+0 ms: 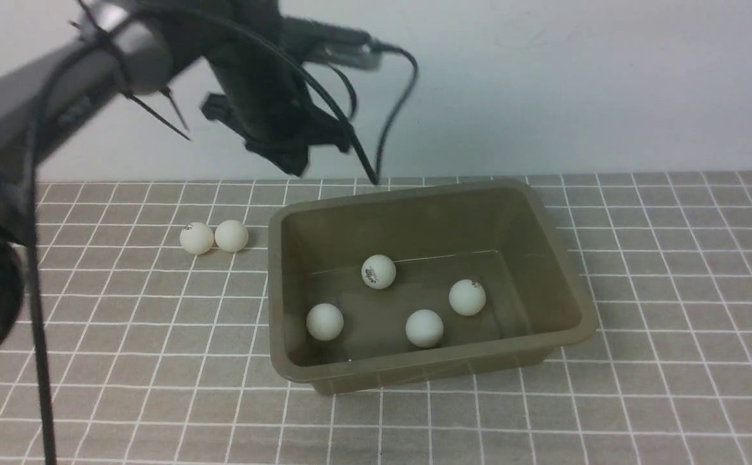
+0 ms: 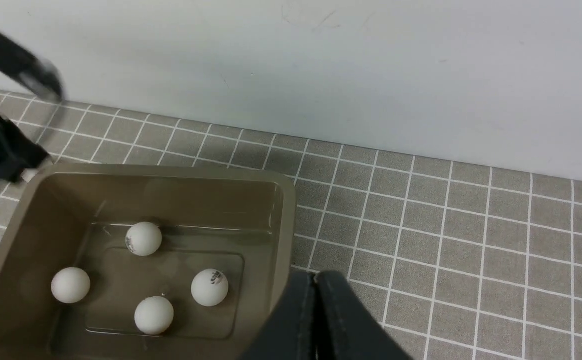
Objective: Put the table tennis balls into the box on the grey coffee tablecloth.
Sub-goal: 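Reach for and grasp a ping pong ball on the table beside the basket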
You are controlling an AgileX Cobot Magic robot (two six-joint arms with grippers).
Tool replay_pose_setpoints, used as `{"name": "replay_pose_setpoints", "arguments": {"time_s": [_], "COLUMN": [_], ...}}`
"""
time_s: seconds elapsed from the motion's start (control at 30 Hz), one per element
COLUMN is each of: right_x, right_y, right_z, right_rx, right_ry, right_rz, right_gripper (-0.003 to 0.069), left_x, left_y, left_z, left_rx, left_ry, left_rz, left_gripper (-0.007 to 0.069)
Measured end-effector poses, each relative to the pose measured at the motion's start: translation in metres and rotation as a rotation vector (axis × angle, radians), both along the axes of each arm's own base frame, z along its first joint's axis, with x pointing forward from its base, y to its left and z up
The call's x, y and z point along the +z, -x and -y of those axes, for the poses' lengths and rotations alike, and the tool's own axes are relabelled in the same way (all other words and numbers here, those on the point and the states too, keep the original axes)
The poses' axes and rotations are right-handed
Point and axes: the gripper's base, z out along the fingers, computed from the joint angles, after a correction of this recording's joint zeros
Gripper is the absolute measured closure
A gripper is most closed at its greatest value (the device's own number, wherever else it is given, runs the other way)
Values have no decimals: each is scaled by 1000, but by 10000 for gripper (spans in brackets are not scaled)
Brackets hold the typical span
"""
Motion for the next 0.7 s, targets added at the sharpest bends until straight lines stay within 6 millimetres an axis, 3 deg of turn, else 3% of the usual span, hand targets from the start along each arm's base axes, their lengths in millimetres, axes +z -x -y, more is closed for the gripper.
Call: {"name": "replay_pose_setpoints", "arguments": {"time_s": [0.07, 0.13, 0.2, 0.27, 0.43, 0.47, 0.53, 0.6, 0.7], "right_x": [0, 0, 0, 0, 0, 0, 0, 0, 1], "right_y": [0, 0, 0, 0, 0, 0, 0, 0, 0], "right_z": [0, 0, 0, -1, -1, -1, -1, -1, -1], "right_rx": [0, 1, 3, 5, 8, 8, 9, 9, 8], "right_ry": [0, -1, -2, -4, -9, -9, -11, -12, -13], "right_rz": [0, 0, 0, 0, 0, 0, -1, 2, 8], "right_gripper": [673, 673, 673, 673, 673, 673, 673, 673, 673], "left_x": [2, -12, -33, -53, -101, -102, -113, -120, -130], "left_y": [-8, -18, -28, -35, -51, -51, -56, -58, -61], "left_z": [-36, -77, -104, -116, -125, -125, -124, -123, -124], "left_rx": [81, 171, 226, 246, 230, 229, 224, 221, 221], "left_ry": [-1, -12, -3, 21, 53, 54, 59, 58, 44], "left_rz": [-10, -58, -112, -152, -196, -195, -184, -186, -185], "left_gripper": [627, 628, 613, 585, 380, 370, 252, 192, 153]}}
